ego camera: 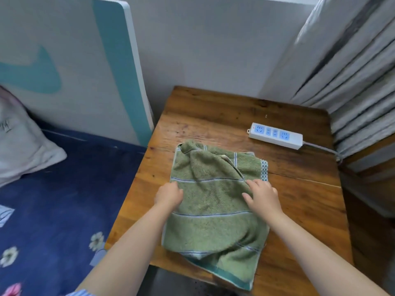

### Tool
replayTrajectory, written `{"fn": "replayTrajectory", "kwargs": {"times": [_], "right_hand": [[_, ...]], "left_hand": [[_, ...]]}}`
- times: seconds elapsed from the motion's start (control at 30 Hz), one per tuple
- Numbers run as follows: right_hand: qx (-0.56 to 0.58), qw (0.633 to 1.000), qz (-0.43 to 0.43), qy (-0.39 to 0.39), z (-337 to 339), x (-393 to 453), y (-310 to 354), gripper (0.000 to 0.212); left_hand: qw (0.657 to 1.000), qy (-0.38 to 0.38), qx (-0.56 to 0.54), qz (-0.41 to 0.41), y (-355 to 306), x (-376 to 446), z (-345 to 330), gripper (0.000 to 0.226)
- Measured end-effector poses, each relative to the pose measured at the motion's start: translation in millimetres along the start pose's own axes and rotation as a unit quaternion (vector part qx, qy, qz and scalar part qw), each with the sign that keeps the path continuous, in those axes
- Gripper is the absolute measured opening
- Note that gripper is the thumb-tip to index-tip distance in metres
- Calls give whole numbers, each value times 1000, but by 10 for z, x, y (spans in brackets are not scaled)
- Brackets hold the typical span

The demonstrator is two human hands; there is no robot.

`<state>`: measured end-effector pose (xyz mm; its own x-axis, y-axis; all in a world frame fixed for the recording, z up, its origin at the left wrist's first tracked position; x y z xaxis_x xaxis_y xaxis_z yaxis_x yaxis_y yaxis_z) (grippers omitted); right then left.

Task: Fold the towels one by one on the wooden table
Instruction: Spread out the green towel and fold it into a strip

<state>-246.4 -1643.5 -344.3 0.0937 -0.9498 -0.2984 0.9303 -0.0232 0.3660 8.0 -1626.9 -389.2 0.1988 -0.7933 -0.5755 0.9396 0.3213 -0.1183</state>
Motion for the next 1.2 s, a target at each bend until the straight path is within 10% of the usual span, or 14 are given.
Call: {"fn": "replayTrajectory", "kwargs": {"times": [0.4,0.53,0.63,0.77,0.97,1.2], "right_hand": [[-30,996,-58,-61,-379,162,-38,43],[-44,985,112,-124,-231,72,372,33],[-90,981,168,-29,-525,-206,499,37],[-70,981,89,160,-1086,-520,189,34],[89,994,-55,-25,-602,-89,-54,30],[306,923,-235,3,-705,337,-149,37]], "left_hand": [[985,-60,-105,124,239,560,-158,41],[983,-73,-133,104,224,573,-168,31],[977,-78,-182,74,281,482,-176,24],[982,-14,-171,85,505,266,-340,42],[948,34,-298,106,644,252,-505,37],[870,56,-464,154,555,282,-505,10]]}}
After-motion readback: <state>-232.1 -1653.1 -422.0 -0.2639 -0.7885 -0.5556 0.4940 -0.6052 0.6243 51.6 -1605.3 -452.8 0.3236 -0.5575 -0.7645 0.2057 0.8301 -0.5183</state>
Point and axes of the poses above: each hand's wrist, its own x-axis towards the middle knuckle, its own z-axis out of the back of the hand, y = z × x, the point moved 10 cm from there along x, towards the middle knuckle, and after that the axes turned 9 degrees about x, right-handed, at the moved point
